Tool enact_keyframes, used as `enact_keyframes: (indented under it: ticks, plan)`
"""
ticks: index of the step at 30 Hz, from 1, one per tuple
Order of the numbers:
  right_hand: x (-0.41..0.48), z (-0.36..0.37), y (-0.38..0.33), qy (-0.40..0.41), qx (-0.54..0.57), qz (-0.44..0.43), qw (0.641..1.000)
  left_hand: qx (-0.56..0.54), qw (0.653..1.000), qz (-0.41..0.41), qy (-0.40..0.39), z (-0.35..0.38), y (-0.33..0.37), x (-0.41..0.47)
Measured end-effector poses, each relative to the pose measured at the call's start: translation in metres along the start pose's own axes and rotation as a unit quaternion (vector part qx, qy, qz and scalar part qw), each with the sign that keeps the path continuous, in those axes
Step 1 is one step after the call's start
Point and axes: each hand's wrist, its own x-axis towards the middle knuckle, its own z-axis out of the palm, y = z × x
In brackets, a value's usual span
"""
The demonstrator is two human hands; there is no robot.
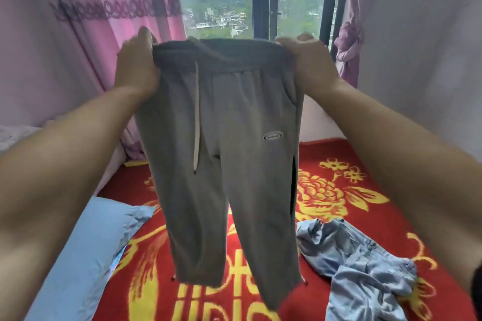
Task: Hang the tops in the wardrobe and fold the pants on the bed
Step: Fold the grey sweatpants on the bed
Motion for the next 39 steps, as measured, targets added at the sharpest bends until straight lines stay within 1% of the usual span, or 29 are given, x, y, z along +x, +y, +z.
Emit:
enact_keyframes:
  ticks: [3, 5, 7, 9, 11, 13, 15, 16, 18, 20, 21, 22, 23, 24, 26, 27, 30, 32, 37, 39]
  plan:
    - [0.02, -0.009, 0.002, 0.033, 0.0, 0.006, 0.999, -0.012, 0.998, 0.043, 0.053, -0.007, 0.008, 0.022]
    - [0.022, -0.013, 0.001, 0.045, 0.003, 0.004, 0.999, -0.01, 0.997, 0.046, 0.055, -0.009, 0.005, 0.026]
    - [0.013, -0.01, -0.001, 0.032, 0.006, -0.005, 0.999, 0.015, 0.998, 0.041, 0.046, -0.006, -0.002, 0.016]
    - [-0.008, -0.002, -0.003, 0.014, 0.001, -0.011, 1.0, 0.029, 0.999, 0.038, 0.021, 0.001, -0.009, -0.009]
    - [-0.042, 0.01, -0.004, -0.011, -0.008, -0.004, 1.0, 0.031, 0.998, 0.047, -0.021, 0.011, -0.022, -0.047]
    - [-0.089, 0.033, -0.002, -0.049, -0.01, 0.003, 0.999, 0.064, 0.99, 0.112, -0.052, 0.032, -0.046, -0.095]
    - [-0.148, 0.064, -0.002, -0.096, -0.017, 0.012, 0.995, 0.128, 0.972, 0.178, -0.089, 0.059, -0.072, -0.155]
    - [-0.182, 0.08, -0.002, -0.126, -0.023, 0.019, 0.992, 0.132, 0.966, 0.19, -0.113, 0.071, -0.084, -0.19]
    - [-0.258, 0.115, -0.004, -0.195, -0.03, 0.022, 0.98, 0.103, 0.96, 0.193, -0.173, 0.096, -0.103, -0.268]
    - [-0.336, 0.146, -0.006, -0.273, -0.026, 0.01, 0.962, 0.084, 0.951, 0.162, -0.25, 0.119, -0.118, -0.35]
    - [-0.372, 0.161, -0.008, -0.32, -0.026, 0.011, 0.947, 0.092, 0.94, 0.135, -0.3, 0.127, -0.122, -0.388]
    - [-0.405, 0.174, -0.012, -0.374, -0.027, 0.018, 0.927, 0.111, 0.918, 0.104, -0.366, 0.135, -0.124, -0.422]
    - [-0.435, 0.183, -0.017, -0.427, -0.03, 0.025, 0.903, 0.136, 0.887, 0.078, -0.433, 0.14, -0.124, -0.452]
    - [-0.46, 0.19, -0.023, -0.474, -0.033, 0.03, 0.879, 0.16, 0.858, 0.068, -0.484, 0.144, -0.124, -0.478]
    - [-0.498, 0.196, -0.035, -0.548, -0.047, 0.029, 0.834, 0.194, 0.818, 0.071, -0.536, 0.148, -0.121, -0.523]
    - [-0.512, 0.196, -0.04, -0.572, -0.055, 0.025, 0.818, 0.2, 0.803, 0.063, -0.558, 0.147, -0.119, -0.54]
    - [-0.536, 0.193, -0.048, -0.602, -0.066, 0.025, 0.795, 0.202, 0.779, 0.036, -0.593, 0.137, -0.116, -0.575]
    - [-0.542, 0.188, -0.052, -0.607, -0.073, 0.03, 0.791, 0.205, 0.777, 0.039, -0.593, 0.128, -0.115, -0.578]
    - [-0.537, 0.172, -0.056, -0.581, -0.093, 0.022, 0.809, 0.199, 0.798, 0.062, -0.566, 0.109, -0.117, -0.566]
    - [-0.54, 0.165, -0.059, -0.569, -0.109, 0.015, 0.815, 0.201, 0.798, 0.058, -0.565, 0.104, -0.118, -0.572]
